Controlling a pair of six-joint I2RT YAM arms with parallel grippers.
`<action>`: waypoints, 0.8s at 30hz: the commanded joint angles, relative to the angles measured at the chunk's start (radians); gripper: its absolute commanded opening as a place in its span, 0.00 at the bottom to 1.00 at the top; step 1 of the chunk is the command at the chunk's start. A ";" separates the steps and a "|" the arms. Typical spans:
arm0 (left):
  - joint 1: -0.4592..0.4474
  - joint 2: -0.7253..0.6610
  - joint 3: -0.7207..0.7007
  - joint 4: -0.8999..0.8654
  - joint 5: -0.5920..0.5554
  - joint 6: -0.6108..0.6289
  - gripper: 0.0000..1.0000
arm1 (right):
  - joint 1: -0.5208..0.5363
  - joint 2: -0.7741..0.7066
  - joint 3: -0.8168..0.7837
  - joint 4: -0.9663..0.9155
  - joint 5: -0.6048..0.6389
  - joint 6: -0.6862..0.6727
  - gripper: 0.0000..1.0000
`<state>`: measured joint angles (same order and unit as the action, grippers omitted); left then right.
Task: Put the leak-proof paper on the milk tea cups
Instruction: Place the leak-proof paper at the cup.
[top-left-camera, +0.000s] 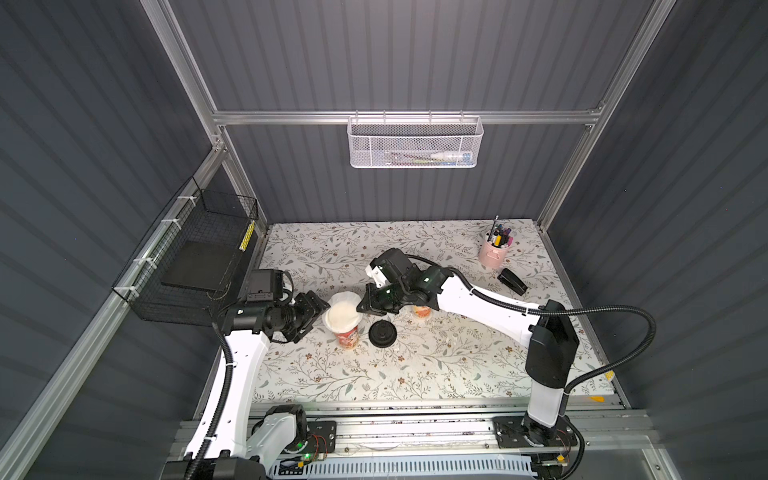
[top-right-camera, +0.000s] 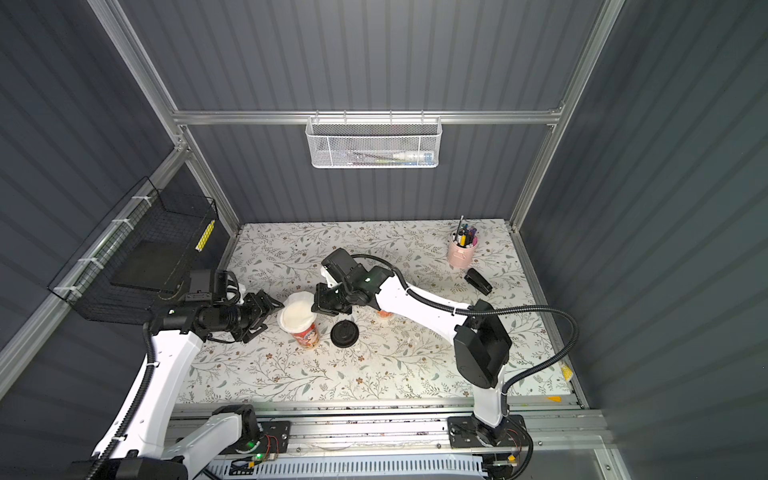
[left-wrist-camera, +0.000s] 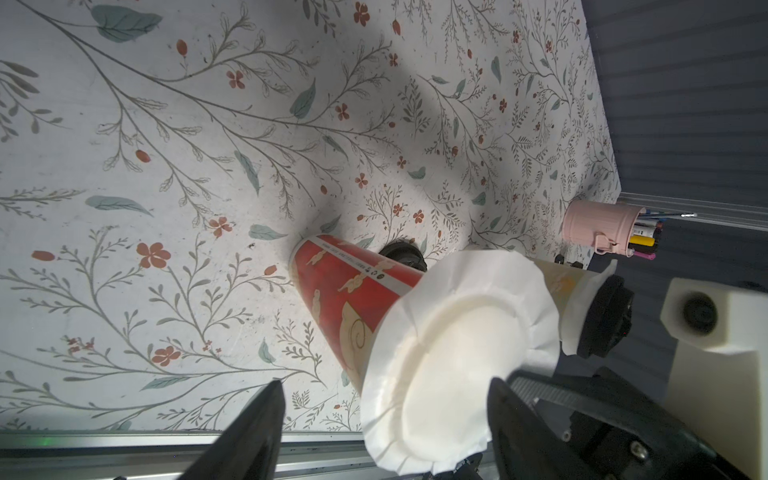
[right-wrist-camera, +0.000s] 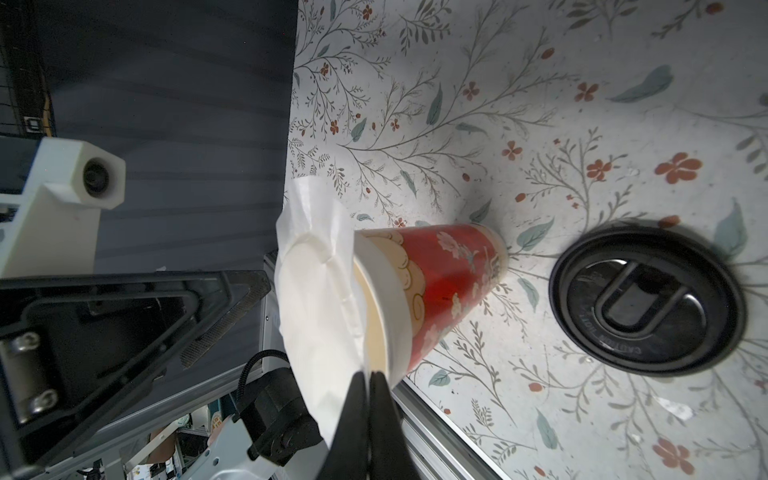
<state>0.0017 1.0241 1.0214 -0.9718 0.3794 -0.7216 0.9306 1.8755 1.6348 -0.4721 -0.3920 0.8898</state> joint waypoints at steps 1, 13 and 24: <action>0.006 0.002 -0.026 -0.001 0.036 0.025 0.75 | -0.002 0.010 0.030 -0.047 -0.011 -0.026 0.06; 0.006 0.005 -0.031 -0.004 0.038 0.028 0.71 | -0.003 0.032 0.050 -0.059 -0.012 -0.031 0.23; 0.006 0.002 -0.024 -0.008 0.033 0.028 0.72 | -0.003 0.025 0.076 -0.098 0.025 -0.062 0.37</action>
<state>0.0017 1.0256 0.9913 -0.9714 0.3954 -0.7139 0.9298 1.9064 1.6909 -0.5350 -0.3904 0.8520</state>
